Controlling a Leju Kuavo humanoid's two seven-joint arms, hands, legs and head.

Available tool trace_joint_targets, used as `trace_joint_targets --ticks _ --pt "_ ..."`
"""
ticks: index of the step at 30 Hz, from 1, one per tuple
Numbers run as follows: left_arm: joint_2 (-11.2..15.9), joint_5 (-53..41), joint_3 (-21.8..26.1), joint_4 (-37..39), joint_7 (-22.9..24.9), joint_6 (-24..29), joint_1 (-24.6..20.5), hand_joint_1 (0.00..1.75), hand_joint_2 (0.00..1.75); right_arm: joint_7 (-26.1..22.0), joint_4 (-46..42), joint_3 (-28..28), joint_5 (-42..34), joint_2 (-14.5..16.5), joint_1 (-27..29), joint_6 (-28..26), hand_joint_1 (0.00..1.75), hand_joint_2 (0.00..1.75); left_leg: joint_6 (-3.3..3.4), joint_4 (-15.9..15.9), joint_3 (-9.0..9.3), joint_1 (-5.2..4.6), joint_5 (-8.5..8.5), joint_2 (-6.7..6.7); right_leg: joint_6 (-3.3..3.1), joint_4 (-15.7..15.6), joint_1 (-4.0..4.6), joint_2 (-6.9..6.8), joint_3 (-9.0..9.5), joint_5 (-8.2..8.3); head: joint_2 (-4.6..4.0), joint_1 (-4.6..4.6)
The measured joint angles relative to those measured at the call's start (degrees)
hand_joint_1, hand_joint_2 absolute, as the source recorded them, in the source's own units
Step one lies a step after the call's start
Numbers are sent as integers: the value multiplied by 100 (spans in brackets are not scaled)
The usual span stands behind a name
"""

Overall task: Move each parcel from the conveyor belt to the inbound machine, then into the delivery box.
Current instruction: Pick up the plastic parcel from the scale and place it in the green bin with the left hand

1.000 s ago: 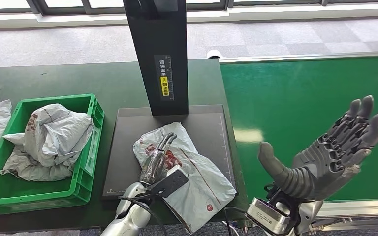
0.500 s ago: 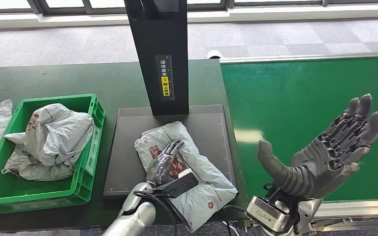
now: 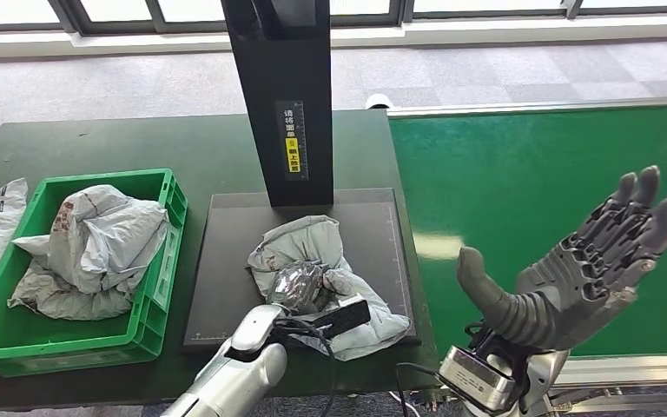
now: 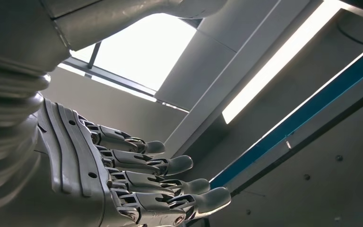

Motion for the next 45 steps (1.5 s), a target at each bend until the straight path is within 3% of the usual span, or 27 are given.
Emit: trace_joint_targets --ticks 11,14,18,22,27,33,37,45 --pt "-13 -172 -173 136 151 -70 -128 175 175 -1 0 0 -17 2 -68 0 0 175 1 0 11 0 -5 0 0 0 0 -1 13 -6 0 0" --pt "-12 -88 -175 131 -55 -1 -130 175 175 0 0 0 -21 2 -71 0 0 175 1 0 13 0 -5 -1 0 0 0 -1 15 -6 0 0" --pt "80 84 -134 -178 -587 1057 86 175 175 -1 -5 -36 -19 2 -63 0 0 175 -3 1 18 1 0 2 -3 1 1 4 -4 -1 0 0" --pt "256 -200 130 -1492 -770 1842 598 175 175 -1 -39 -121 -8 2 -43 0 0 175 -10 3 0 1 24 5 -4 4 1 11 -61 23 0 0" --pt "330 -741 886 -3995 -1181 1916 1340 175 175 0 -111 -245 -19 4 -11 -2 0 175 -11 2 -18 1 22 7 -4 4 1 14 -84 21 0 0" --pt "289 -809 1472 -5701 -1721 1917 1791 175 175 -2 -160 -317 -15 11 7 -1 0 175 -12 1 -23 2 20 8 -3 4 1 13 -87 19 0 -1" --pt "266 -750 1815 -6497 -1950 1919 1903 175 175 -1 -179 -338 -10 13 12 -1 0 175 -12 1 -19 2 20 8 -3 4 1 13 -84 19 0 -2" --pt "263 -720 2170 -7281 -2119 1914 2053 175 175 -1 -242 -387 -7 14 28 -2 0 175 -13 1 -20 2 21 7 -3 4 2 13 -84 20 0 -2"
